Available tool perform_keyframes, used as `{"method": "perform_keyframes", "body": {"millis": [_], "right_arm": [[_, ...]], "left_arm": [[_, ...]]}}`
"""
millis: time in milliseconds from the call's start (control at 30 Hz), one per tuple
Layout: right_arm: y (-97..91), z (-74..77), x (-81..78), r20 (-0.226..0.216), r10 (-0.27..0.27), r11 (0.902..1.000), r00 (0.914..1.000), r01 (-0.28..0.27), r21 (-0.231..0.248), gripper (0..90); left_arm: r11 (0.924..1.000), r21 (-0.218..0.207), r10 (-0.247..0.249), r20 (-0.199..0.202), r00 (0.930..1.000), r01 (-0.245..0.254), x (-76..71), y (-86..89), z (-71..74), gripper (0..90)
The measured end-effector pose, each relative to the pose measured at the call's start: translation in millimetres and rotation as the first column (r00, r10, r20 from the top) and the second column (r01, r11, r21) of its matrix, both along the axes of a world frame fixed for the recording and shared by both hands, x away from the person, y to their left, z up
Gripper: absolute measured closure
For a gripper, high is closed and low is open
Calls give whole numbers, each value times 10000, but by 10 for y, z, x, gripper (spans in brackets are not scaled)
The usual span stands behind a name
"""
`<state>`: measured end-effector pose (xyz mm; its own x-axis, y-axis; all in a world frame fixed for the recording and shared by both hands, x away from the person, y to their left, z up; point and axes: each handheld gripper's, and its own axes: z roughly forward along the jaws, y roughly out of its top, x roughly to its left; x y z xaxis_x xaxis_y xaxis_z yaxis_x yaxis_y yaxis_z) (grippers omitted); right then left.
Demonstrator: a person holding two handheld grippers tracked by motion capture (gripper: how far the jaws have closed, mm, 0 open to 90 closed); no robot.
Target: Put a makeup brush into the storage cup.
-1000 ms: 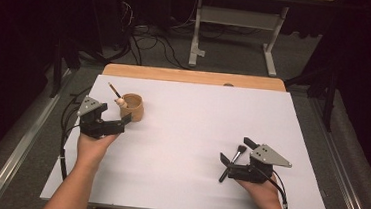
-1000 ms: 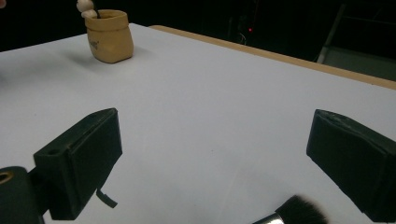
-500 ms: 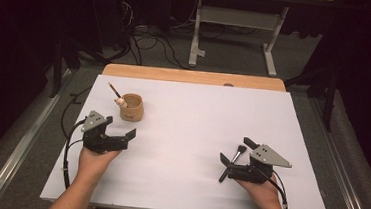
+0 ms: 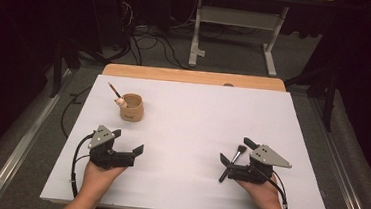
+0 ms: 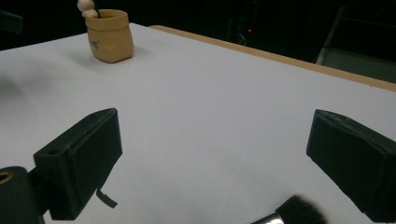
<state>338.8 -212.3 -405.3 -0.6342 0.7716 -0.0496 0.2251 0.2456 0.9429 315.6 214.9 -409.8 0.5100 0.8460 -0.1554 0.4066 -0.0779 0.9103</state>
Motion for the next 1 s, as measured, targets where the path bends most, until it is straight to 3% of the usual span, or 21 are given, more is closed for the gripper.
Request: {"method": "perform_keyframes", "body": {"millis": [200, 533, 1000], "right_arm": [[-3, -3, -6, 24, -41, 10000, 10000, 41, -56, 47], [-107, 44, -13, 31, -491, 9987, 9988, 491, 128, 47], [-321, 33, 51, -29, -1558, 9876, 9878, 1557, -205, 48]], "left_arm": [[9988, 297, -388, 262, 9989, 381, -107, -74, -33, 6], [9966, 527, -658, 403, 9970, 637, -121, -67, -37, 6], [9947, 230, -1009, 448, 9939, 1000, -128, -15, 5, 6]]}}
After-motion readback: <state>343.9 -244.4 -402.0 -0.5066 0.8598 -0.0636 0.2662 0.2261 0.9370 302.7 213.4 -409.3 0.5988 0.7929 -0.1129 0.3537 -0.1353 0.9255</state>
